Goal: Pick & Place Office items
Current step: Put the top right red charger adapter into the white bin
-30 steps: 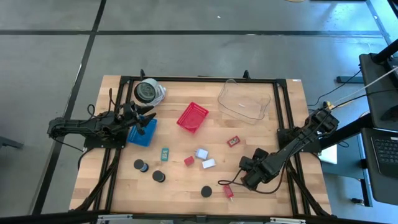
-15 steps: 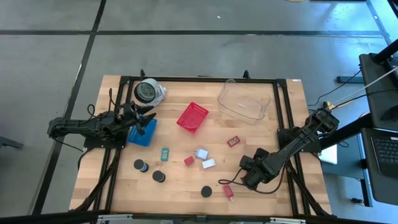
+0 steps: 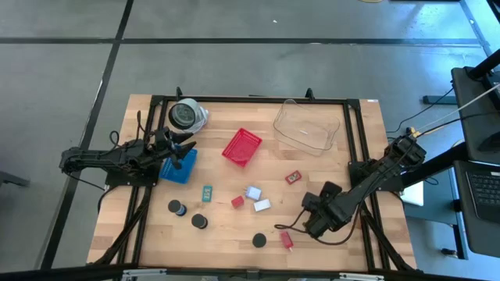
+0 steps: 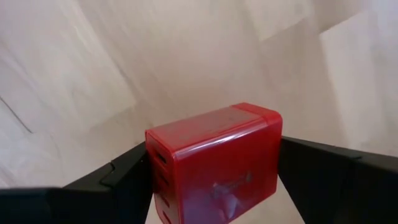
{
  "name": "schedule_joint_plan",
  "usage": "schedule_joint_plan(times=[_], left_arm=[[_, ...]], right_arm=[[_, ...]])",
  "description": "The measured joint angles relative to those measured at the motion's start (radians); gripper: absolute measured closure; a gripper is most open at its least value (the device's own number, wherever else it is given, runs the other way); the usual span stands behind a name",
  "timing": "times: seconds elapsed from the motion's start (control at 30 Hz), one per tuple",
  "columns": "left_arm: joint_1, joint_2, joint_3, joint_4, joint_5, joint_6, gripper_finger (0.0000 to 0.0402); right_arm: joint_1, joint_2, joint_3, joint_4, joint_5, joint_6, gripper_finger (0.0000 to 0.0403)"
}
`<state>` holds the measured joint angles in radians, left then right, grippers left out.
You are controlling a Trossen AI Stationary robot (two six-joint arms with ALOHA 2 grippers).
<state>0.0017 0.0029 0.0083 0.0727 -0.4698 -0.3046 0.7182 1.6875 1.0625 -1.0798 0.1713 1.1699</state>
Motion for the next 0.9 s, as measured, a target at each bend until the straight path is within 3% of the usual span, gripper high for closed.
schedule_joint_plan(times=[0.3,0.57,0.77,0.9], left_arm=[[0.000,0.000,0.000,0.000,0.000,0.000,0.0190],[0.000,0.000,0.000,0.000,0.000,-0.013,0.0190],[0.000,0.000,0.000,0.000,0.000,-0.015,0.0190],[0.000,0.000,0.000,0.000,0.000,-0.002,0.0190]], right_arm=[[-0.092,-0.032,0.122,-0.220,0.135,0.014,0.0116],[-0.310,-0.213,0.195,-0.347,0.376,-0.134,0.0116],[-0.554,-0.357,0.204,-0.281,0.480,-0.254,0.0115],[-0.726,-0.392,0.153,-0.062,0.465,-0.448,0.0115]])
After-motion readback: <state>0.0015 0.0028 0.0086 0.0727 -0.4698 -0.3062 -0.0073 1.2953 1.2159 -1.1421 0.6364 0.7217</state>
